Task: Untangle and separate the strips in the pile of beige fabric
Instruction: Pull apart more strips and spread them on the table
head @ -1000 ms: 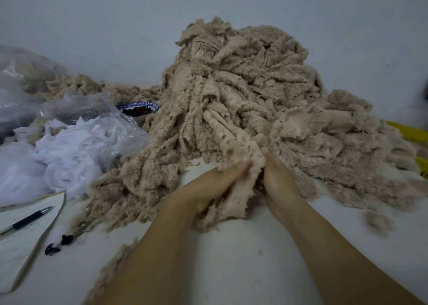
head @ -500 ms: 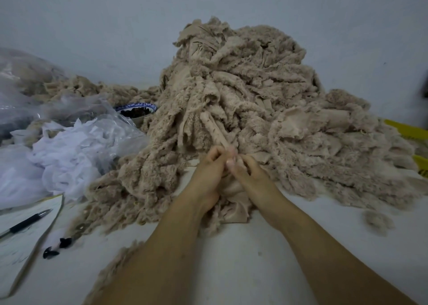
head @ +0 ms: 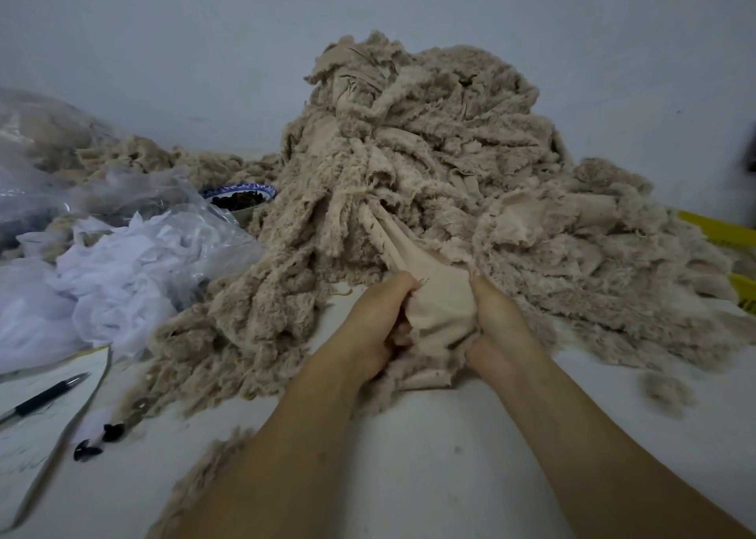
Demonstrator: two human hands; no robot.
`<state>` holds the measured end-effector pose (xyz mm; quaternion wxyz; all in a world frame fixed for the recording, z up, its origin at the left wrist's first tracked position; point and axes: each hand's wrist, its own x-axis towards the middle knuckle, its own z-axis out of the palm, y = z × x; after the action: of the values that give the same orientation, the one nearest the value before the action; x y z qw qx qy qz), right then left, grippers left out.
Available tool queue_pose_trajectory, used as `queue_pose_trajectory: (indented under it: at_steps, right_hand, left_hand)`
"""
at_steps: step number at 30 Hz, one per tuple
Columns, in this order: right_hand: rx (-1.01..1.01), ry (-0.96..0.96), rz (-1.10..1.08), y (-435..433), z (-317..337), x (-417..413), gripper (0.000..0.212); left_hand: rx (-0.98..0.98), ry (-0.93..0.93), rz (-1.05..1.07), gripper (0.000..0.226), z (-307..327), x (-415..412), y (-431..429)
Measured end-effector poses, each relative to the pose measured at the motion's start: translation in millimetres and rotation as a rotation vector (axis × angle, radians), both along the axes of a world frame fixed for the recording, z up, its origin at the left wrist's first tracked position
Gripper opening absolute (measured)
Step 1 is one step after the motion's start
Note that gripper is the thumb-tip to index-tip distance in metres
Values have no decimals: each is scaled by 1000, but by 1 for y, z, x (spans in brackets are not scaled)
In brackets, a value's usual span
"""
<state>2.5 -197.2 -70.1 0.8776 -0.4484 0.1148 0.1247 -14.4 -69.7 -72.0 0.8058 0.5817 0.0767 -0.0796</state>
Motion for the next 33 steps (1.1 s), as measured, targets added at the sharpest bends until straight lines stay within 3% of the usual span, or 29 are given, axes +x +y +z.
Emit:
queue_pose_trajectory:
  at_steps: [2,6,9,11,13,15,17,20,22,26,28,31,33]
  right_hand:
    - [-81,-28,16,-2,4,-1,38]
    - [-561,-246,42,7,1,-11,32]
    - [-572,-373,131,13,2,-20,38]
    - [-564,-462,237,15,1,-23,38]
    - [-594,-517,320,16,0,-27,21]
    - [-614,-532,363,17,-4,-30,16]
    - [-579,-492,334,17,-1,-30,22]
    - [-265,-303,227,1,10,-23,27]
    - [-115,-242,190,-15,16,-18,37]
    - [82,-212,101,-30,18,-12,44]
    - [58,-197,111,-28,17,-10,44]
    - [-58,-247,101,-19,10,-8,46]
    - [-171,-315,-6,-17,7,-7,42]
  left_hand:
    - [5,2,7,26,0,1,-4]
    - [-19,-55,-4,25,-2,4,-5]
    - [-30,-47,62,31,-3,4,0]
    - [-107,-38,138,22,2,2,3]
    - [-234,5,219,28,7,1,9]
    - [-371,48,301,32,10,2,17]
    - [-477,67,386,31,8,7,23]
    - [-660,48,481,20,3,10,41]
    - [-762,24,527,29,-1,11,54]
    - [-822,-88,300,39,0,10,46]
    - [-671,-126,202,58,4,10,37]
    - [-101,-132,73,90,8,5,20]
    - [250,-168,-88,97,8,-5,6]
